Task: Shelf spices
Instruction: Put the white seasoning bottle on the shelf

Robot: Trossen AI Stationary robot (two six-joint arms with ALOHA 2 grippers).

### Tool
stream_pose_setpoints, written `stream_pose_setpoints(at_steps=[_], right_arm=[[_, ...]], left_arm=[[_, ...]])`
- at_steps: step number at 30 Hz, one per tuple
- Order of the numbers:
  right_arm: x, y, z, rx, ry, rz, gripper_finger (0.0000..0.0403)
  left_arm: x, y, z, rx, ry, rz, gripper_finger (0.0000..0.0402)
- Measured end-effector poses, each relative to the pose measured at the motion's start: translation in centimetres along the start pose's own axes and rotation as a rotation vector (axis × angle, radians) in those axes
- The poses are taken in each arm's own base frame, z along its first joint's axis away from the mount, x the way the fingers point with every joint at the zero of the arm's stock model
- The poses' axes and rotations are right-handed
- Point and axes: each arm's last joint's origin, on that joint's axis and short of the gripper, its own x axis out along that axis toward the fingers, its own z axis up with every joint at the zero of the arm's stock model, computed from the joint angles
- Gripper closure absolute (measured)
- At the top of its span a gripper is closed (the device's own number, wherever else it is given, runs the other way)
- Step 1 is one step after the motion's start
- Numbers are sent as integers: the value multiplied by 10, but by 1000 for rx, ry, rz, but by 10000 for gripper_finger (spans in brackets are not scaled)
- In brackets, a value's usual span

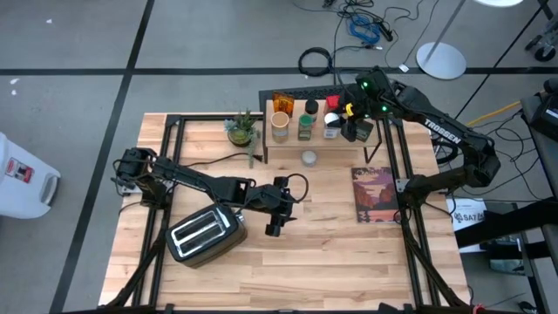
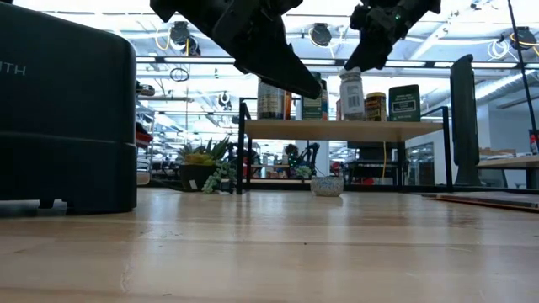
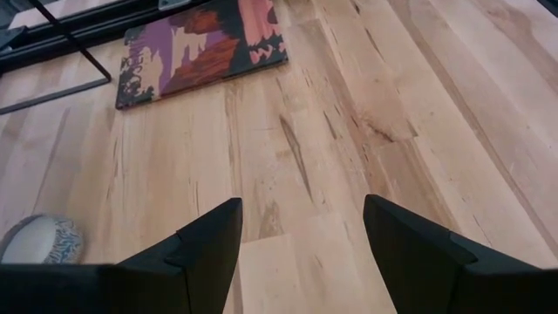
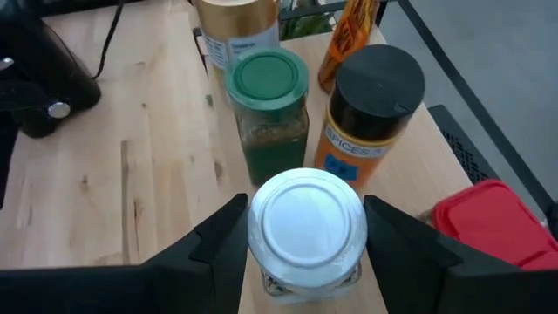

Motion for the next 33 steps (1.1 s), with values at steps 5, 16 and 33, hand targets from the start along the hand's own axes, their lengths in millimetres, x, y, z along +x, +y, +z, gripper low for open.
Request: stream_pose_setpoints(at_steps=[5, 16, 33], right_arm=[[-1, -3, -1, -1, 2, -7, 216], [-2, -5, -3, 8, 0, 9, 216], [3, -5, -18, 9, -39, -15, 216]], left_arm=[[0, 0, 0, 0, -1, 0, 152], [0, 0, 0, 0, -1, 0, 152], [0, -2, 0, 5, 1, -5, 152]])
